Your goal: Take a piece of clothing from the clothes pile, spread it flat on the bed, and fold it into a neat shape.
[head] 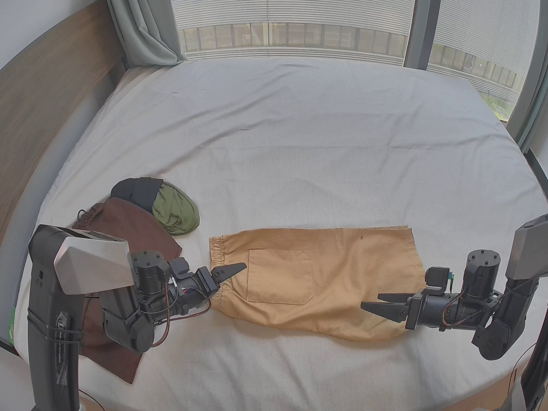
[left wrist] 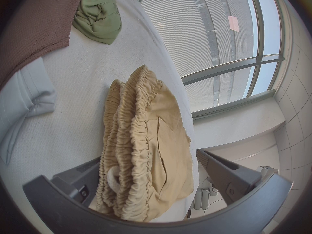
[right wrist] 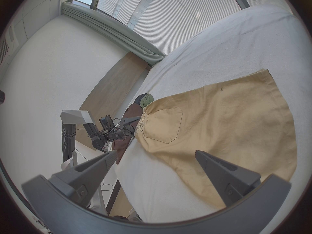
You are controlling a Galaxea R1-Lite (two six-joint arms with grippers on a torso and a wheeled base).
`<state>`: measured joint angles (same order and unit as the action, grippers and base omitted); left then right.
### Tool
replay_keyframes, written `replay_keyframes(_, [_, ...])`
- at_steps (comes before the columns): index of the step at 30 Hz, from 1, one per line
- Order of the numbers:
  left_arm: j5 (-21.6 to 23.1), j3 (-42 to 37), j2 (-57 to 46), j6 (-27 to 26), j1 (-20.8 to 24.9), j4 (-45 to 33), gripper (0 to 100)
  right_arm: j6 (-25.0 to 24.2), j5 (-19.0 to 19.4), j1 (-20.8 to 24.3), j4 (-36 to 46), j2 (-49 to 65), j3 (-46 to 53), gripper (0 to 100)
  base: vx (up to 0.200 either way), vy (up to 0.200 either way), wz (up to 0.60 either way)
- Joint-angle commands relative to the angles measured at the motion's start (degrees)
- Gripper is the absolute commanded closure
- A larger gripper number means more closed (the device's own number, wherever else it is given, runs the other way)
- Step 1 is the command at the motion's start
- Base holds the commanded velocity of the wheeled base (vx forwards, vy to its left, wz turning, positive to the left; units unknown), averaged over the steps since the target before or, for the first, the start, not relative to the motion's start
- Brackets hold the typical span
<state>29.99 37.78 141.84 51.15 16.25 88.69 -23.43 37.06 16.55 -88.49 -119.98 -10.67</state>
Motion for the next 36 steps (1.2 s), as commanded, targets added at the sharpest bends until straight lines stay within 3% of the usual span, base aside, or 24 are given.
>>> replay_keyframes(1, [-0.02,0.01,0.02,-0.09,0.01,0.08,100,-0.04,0.03,0.06,-0.01,-0.08,0.03,0,0.0,0.0,0.0])
replay_keyframes(11, [-0.28,-0.16,-0.07,-0.79,-0.78,0.0,100,-0.04,0.03,-0.03,-0.01,-0.08,0.03,0,0.0,0.0,0.0])
replay_keyframes(24, [-0.28,-2.53,-0.77,-9.4,-3.42,0.17,100,-0.04,-0.06,-0.21,-0.01,-0.25,0.03,0,0.0,0.0,0.0])
replay_keyframes(36, [-0.19,-7.9,-5.52,-10.81,-5.44,0.17,100,1.9,-0.06,-0.12,0.07,-1.84,0.03,0,0.0,0.0,0.0])
